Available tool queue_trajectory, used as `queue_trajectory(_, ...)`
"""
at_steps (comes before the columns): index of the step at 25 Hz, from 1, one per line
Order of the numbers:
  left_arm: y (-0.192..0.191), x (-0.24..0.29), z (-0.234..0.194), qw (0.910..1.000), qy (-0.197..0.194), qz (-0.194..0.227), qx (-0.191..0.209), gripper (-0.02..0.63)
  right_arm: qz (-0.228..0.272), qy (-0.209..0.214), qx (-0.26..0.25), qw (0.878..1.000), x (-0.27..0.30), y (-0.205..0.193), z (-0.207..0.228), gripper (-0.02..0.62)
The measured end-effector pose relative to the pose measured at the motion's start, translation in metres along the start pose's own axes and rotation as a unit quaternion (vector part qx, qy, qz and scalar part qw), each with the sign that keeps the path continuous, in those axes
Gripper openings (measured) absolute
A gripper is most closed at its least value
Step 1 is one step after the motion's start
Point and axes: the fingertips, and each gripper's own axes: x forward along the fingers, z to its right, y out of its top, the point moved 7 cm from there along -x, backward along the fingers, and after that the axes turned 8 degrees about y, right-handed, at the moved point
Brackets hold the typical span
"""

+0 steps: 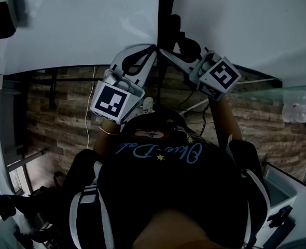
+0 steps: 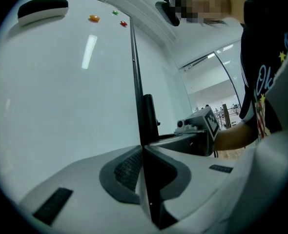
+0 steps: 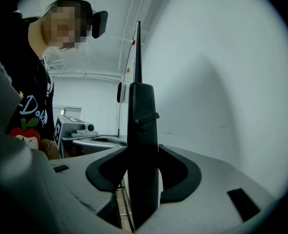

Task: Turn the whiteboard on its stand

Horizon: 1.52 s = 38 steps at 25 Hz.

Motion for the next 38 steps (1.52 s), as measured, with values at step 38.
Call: queue_trajectory(38, -0.008, -0.052, 0.002, 0.9999, 0.006, 0.015, -0.002, 0.006, -0.023, -0.024, -0.004, 0.999, 0.019, 0.001, -0.06, 0.19)
